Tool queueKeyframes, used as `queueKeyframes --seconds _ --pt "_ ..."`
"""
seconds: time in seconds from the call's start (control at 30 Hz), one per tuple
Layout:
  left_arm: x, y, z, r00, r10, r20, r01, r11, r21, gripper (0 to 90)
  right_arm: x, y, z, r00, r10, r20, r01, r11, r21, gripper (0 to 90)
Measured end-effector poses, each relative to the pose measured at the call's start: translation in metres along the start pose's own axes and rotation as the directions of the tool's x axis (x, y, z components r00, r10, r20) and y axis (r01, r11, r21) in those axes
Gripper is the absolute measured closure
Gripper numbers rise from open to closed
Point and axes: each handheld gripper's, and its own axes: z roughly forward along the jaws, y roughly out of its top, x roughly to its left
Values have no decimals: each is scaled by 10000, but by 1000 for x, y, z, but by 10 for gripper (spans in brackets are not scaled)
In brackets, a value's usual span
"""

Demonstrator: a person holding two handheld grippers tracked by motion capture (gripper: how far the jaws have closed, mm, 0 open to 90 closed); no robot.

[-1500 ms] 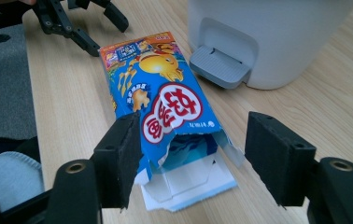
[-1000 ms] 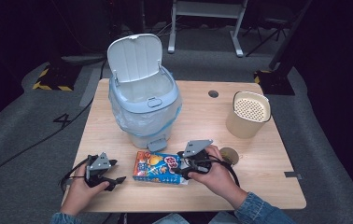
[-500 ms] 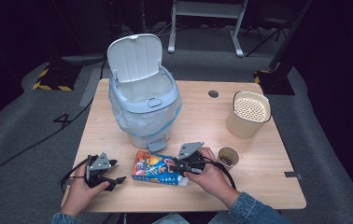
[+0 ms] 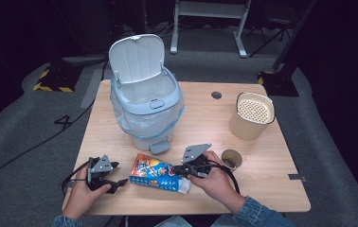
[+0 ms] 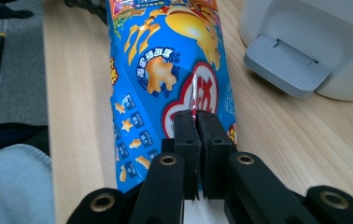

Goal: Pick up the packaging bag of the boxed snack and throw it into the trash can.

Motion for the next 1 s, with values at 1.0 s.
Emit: queueKeyframes --seconds 1.0 --pt "1 1 1 10000 37 47 -37 10000 30 232 5 19 -124 9981 438 439 -377 9905 -1322 876"
